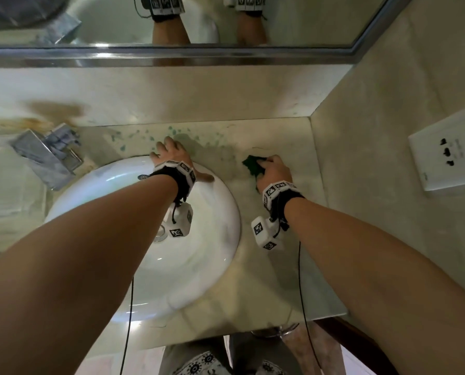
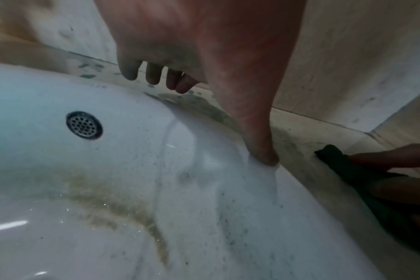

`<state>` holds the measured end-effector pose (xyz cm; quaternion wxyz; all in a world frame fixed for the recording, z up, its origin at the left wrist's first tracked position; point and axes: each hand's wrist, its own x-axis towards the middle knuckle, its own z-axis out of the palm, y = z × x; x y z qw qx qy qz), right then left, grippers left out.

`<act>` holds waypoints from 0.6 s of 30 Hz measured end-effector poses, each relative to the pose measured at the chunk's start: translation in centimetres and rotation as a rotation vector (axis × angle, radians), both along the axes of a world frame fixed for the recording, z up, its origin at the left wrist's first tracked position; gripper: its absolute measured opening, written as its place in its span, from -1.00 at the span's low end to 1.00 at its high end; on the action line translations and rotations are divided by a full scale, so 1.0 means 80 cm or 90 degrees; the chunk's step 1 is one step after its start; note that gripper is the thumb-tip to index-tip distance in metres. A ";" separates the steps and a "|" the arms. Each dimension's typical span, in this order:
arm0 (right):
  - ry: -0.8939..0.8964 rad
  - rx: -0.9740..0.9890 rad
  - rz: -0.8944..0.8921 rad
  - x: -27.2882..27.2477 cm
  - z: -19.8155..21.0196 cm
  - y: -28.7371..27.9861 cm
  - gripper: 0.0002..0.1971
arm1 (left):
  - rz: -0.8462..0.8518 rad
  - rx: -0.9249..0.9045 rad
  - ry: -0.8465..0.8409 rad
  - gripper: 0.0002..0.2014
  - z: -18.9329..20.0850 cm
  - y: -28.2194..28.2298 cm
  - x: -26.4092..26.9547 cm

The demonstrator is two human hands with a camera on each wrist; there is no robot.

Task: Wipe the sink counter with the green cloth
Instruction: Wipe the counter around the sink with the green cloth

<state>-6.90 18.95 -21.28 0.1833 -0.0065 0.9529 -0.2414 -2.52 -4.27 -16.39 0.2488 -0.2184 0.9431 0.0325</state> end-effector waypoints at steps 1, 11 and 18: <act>0.001 0.006 -0.004 0.000 0.001 -0.002 -0.56 | 0.015 0.000 -0.009 0.38 -0.001 -0.003 0.001; 0.018 -0.004 -0.030 -0.008 0.007 -0.016 -0.58 | 0.043 0.041 -0.049 0.36 -0.002 -0.010 -0.001; 0.012 -0.010 -0.010 -0.020 0.005 -0.046 -0.62 | 0.038 0.056 -0.050 0.35 -0.002 -0.011 0.000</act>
